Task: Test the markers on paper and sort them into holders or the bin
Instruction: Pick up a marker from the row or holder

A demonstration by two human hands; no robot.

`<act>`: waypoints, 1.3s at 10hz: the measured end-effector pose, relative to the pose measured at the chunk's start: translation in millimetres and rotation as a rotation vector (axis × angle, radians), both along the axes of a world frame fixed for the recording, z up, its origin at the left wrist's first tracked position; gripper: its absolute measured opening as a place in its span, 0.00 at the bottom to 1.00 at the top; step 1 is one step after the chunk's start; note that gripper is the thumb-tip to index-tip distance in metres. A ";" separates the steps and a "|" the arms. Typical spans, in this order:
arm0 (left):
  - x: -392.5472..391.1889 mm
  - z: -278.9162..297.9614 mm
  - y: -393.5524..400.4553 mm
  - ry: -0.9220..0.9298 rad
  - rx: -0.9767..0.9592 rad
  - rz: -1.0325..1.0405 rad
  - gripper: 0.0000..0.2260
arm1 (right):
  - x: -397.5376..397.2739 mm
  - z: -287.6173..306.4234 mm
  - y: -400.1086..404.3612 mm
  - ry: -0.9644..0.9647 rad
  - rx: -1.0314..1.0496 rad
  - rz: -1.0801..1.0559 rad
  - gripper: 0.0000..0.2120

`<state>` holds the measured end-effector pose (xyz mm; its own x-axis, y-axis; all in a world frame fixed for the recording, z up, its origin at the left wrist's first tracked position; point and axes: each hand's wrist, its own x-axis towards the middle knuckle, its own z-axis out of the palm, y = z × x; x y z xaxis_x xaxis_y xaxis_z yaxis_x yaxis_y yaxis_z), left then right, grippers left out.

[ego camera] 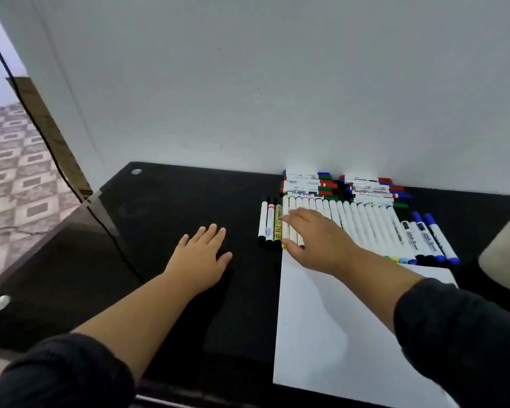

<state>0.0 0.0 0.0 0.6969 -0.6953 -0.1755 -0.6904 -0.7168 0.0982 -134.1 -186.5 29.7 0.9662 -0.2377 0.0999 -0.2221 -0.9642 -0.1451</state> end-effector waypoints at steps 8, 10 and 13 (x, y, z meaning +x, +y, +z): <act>13.1 -44.3 12.6 0.032 -0.113 0.030 0.26 | 57.8 -44.7 5.2 0.093 -0.161 0.129 0.23; 13.3 -43.7 11.6 0.036 -0.132 0.030 0.26 | 56.0 -56.1 6.0 -0.036 -0.189 0.231 0.18; 13.3 -44.1 11.4 0.034 -0.143 0.031 0.26 | 63.3 -42.7 7.1 0.069 -0.387 0.276 0.23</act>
